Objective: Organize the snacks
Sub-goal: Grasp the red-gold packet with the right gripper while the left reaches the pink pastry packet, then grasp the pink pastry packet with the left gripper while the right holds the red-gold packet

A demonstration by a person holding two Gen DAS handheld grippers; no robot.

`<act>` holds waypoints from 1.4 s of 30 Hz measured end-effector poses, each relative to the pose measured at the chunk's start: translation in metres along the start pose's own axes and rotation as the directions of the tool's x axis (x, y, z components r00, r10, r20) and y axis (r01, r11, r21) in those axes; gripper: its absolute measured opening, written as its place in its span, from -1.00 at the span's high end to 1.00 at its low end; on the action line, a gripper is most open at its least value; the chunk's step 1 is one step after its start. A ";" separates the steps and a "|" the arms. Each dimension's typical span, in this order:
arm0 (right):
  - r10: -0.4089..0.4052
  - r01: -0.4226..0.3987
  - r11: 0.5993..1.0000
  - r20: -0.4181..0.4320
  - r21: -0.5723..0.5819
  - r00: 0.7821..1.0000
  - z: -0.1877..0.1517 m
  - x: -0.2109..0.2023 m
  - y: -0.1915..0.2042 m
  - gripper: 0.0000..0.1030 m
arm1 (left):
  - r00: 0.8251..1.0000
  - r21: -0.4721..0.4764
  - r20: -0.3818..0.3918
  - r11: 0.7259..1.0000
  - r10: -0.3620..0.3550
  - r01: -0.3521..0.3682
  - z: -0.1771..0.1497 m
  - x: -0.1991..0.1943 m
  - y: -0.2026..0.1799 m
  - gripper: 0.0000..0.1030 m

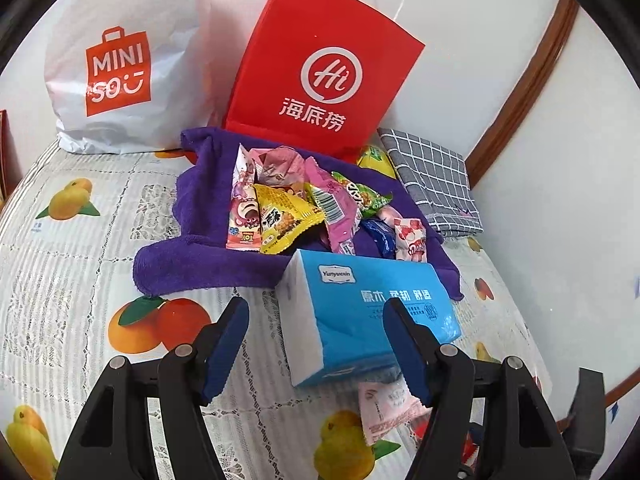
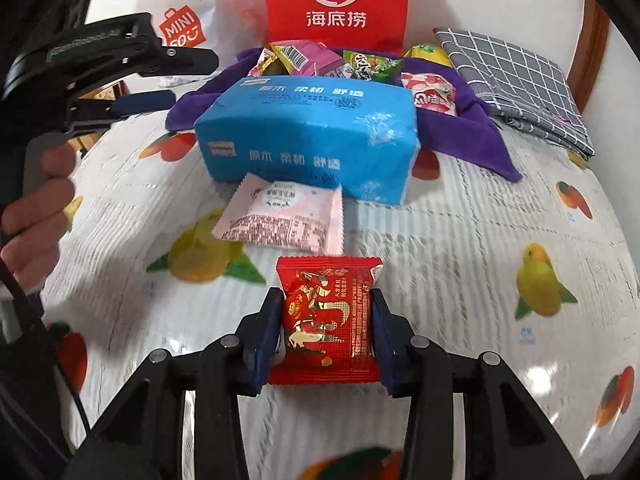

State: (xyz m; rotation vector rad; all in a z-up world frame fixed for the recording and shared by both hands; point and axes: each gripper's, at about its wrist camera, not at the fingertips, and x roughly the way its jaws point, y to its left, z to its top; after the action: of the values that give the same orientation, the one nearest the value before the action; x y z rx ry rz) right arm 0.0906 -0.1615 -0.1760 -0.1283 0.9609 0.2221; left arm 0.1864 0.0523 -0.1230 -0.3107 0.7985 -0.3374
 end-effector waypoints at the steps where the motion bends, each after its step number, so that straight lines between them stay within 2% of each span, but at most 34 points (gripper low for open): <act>1: -0.003 0.003 1.000 0.002 -0.004 1.000 -0.004 -0.004 -0.001 0.19 | 1.000 0.003 -0.001 1.000 -0.001 0.001 0.000 0.000 -0.001 -0.32; 6: -0.079 0.077 0.996 0.048 0.034 0.996 -0.015 -0.016 -0.029 0.19 | 1.000 0.038 -0.012 0.999 0.003 -0.003 -0.003 0.000 -0.008 -0.32; 9: -0.153 0.149 0.985 0.049 0.083 0.987 -0.017 -0.009 -0.056 0.19 | 0.999 0.070 -0.027 0.997 0.021 -0.019 -0.006 0.003 -0.013 -0.32; 13: -0.172 0.157 0.977 0.093 0.144 0.981 -0.017 -0.003 -0.084 0.19 | 0.998 0.111 -0.045 0.993 0.041 -0.036 -0.012 0.008 -0.020 -0.32; 15: -0.186 0.167 0.973 0.108 0.162 0.977 -0.015 -0.001 -0.096 0.18 | 0.996 0.114 -0.038 0.991 0.078 -0.073 -0.013 0.011 -0.021 -0.32; 19: -0.148 0.128 0.974 0.099 0.185 0.984 -0.002 0.005 -0.117 0.18 | 0.995 0.105 -0.073 0.993 0.067 -0.059 -0.016 0.019 -0.019 -0.32; 21: -0.163 0.142 0.968 0.084 0.208 0.983 0.003 0.010 -0.127 0.18 | 0.995 0.106 -0.082 0.993 0.062 -0.053 -0.017 0.021 -0.019 -0.32; 24: -0.141 0.118 0.963 0.081 0.241 0.987 0.009 0.015 -0.135 0.17 | 0.993 0.102 -0.093 0.993 0.069 -0.059 -0.019 0.024 -0.019 -0.32; 28: -0.159 0.139 0.963 0.071 0.229 0.985 0.012 0.018 -0.132 0.16 | 0.993 0.066 -0.116 0.998 0.019 -0.011 -0.027 0.024 -0.016 -0.32; 33: -0.141 0.120 0.964 0.075 0.239 0.987 0.011 0.018 -0.135 0.14 | 0.987 0.075 -0.158 0.997 0.025 -0.014 -0.052 0.025 -0.022 -0.32; 36: -0.139 0.118 0.964 0.074 0.237 0.988 0.011 0.018 -0.134 0.12 | 0.982 0.056 -0.187 0.998 -0.003 0.014 -0.066 0.028 -0.024 -0.31; 39: -0.138 0.117 0.964 0.075 0.237 0.988 0.010 0.018 -0.134 0.12 | 0.984 0.068 -0.178 0.997 -0.010 0.022 -0.074 0.027 -0.032 -0.39; 42: -0.134 0.113 0.965 0.076 0.238 0.988 0.010 0.018 -0.135 0.10 | 0.979 0.070 -0.195 0.995 -0.061 0.076 -0.078 0.029 -0.043 -0.49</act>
State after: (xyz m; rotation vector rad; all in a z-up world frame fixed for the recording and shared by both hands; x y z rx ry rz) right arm 0.1417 -0.2874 -0.1839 0.0377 0.8777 -0.0014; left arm 0.1404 -0.0095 -0.1760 -0.2357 0.9640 -0.4672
